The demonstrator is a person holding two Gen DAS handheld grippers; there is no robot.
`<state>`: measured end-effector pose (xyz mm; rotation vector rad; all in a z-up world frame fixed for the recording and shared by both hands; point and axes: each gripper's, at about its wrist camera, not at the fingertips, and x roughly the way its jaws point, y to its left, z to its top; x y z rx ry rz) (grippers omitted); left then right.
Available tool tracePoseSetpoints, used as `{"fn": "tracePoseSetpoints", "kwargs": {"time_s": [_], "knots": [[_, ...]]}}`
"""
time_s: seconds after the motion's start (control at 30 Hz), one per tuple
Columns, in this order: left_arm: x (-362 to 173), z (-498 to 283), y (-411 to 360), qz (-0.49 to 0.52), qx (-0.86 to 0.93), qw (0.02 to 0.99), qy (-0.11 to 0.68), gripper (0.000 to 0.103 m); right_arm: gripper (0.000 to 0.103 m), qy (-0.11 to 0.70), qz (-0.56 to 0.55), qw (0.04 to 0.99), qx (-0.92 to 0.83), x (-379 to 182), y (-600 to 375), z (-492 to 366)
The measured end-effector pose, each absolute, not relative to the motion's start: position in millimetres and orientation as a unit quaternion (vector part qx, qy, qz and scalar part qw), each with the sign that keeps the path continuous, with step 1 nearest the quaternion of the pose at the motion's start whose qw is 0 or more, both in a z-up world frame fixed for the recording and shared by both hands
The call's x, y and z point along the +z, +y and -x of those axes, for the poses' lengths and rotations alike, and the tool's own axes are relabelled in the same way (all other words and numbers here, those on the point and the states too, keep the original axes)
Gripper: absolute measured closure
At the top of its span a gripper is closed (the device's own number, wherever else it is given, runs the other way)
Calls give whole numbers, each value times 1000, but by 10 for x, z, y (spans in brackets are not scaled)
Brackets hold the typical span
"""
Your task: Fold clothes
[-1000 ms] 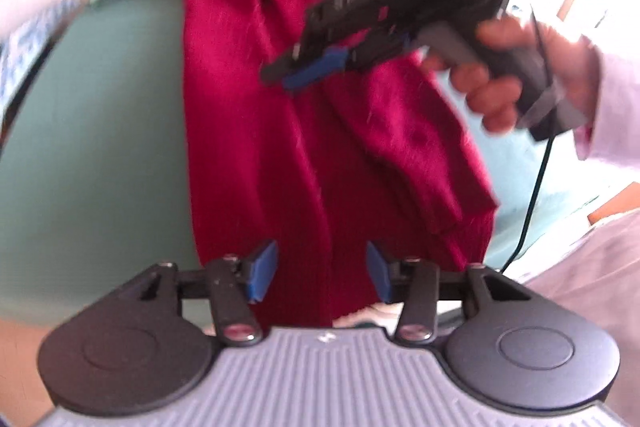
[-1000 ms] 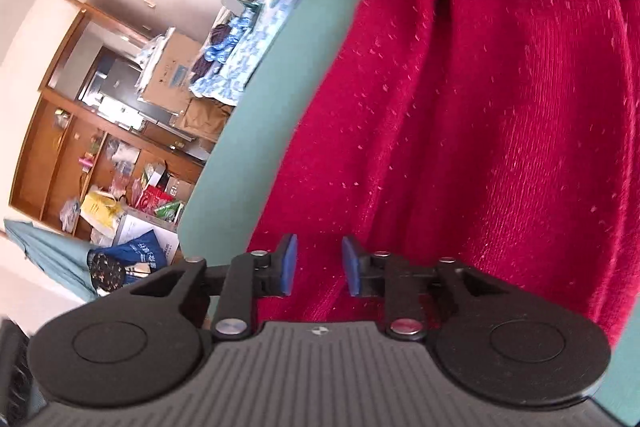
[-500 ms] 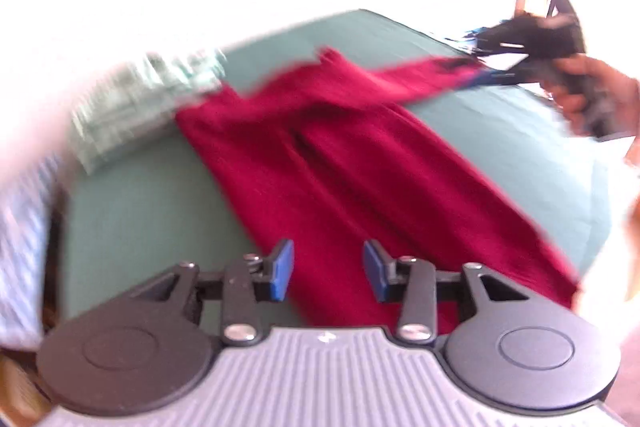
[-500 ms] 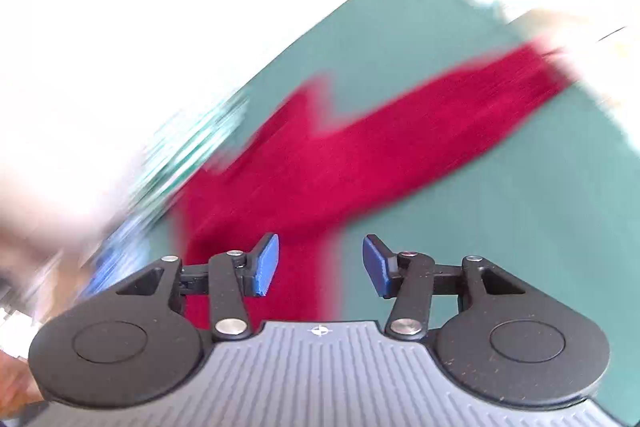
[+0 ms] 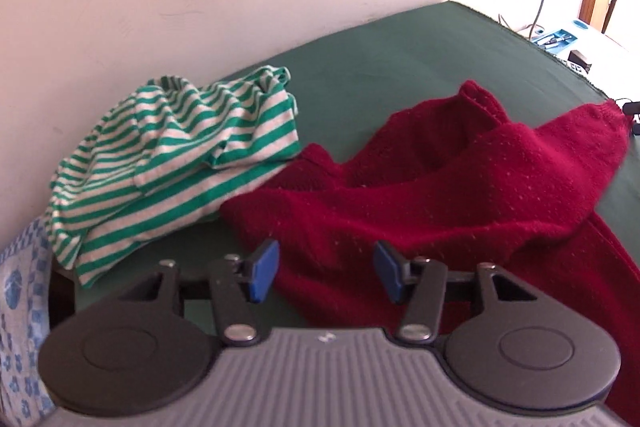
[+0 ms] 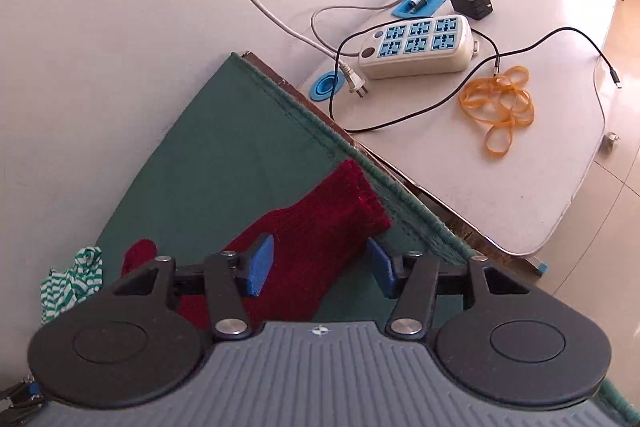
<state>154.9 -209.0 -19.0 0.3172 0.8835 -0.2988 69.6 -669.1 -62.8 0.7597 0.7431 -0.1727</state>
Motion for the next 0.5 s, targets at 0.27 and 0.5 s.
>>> {"fn": "tracePoseSetpoints", "kwargs": {"time_s": [0.27, 0.5], "knots": [[-411, -1781, -2171, -176, -160, 865, 442, 48, 96, 333, -278, 899, -62, -594, -6558, -1268], [-498, -1884, -2170, -187, -191, 849, 456, 47, 97, 286, -361, 887, 17, -165, -6869, -1290]]}}
